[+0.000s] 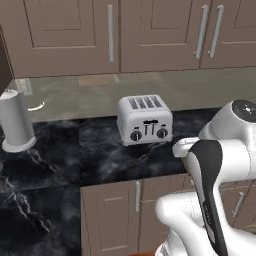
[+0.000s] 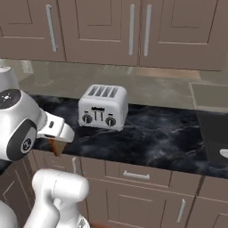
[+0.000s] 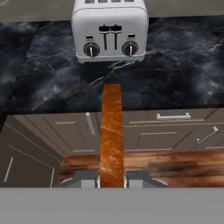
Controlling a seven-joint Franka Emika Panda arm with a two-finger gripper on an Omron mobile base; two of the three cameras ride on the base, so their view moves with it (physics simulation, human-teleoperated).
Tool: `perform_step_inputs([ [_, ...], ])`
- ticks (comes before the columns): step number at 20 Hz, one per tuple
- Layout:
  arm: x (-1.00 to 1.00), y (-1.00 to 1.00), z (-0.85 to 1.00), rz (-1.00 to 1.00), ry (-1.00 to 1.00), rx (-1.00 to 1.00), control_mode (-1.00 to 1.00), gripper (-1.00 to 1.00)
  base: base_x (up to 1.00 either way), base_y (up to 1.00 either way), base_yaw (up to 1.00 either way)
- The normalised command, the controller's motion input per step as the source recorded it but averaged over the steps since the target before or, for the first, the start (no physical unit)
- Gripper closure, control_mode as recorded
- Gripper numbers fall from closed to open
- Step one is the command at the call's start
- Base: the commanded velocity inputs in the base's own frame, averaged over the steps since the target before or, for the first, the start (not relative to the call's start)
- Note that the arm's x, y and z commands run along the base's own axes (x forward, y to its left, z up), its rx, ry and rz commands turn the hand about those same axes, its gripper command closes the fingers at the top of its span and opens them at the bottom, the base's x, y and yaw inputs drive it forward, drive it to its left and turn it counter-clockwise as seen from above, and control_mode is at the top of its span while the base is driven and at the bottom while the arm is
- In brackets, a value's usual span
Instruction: Start the toaster. Once the lever pops up, take the bread to the plate on the dining counter.
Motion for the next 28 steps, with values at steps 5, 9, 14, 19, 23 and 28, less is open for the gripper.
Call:
perform_step_inputs([
  [5, 0.00, 0.00, 0.00, 0.00, 0.00, 0.00, 1.00, 1.00, -1.00, -0.88, 0.27],
  [9, 0.00, 0.00, 0.00, 0.00, 0.00, 0.00, 1.00, 1.00, -1.00, -0.73, 0.64],
  [14, 0.00, 0.00, 0.00, 0.00, 0.00, 0.00, 1.00, 1.00, -0.47, -0.16, 0.96],
  [19, 0.00, 0.00, 0.00, 0.00, 0.00, 0.00, 1.00, 1.00, -0.16, 0.00, 1.00],
  [23, 0.00, 0.00, 0.00, 0.00, 0.00, 0.00, 1.00, 1.00, -0.16, 0.00, 1.00],
  [28, 0.00, 0.00, 0.00, 0.00, 0.00, 0.00, 1.00, 1.00, -0.15, 0.00, 1.00],
])
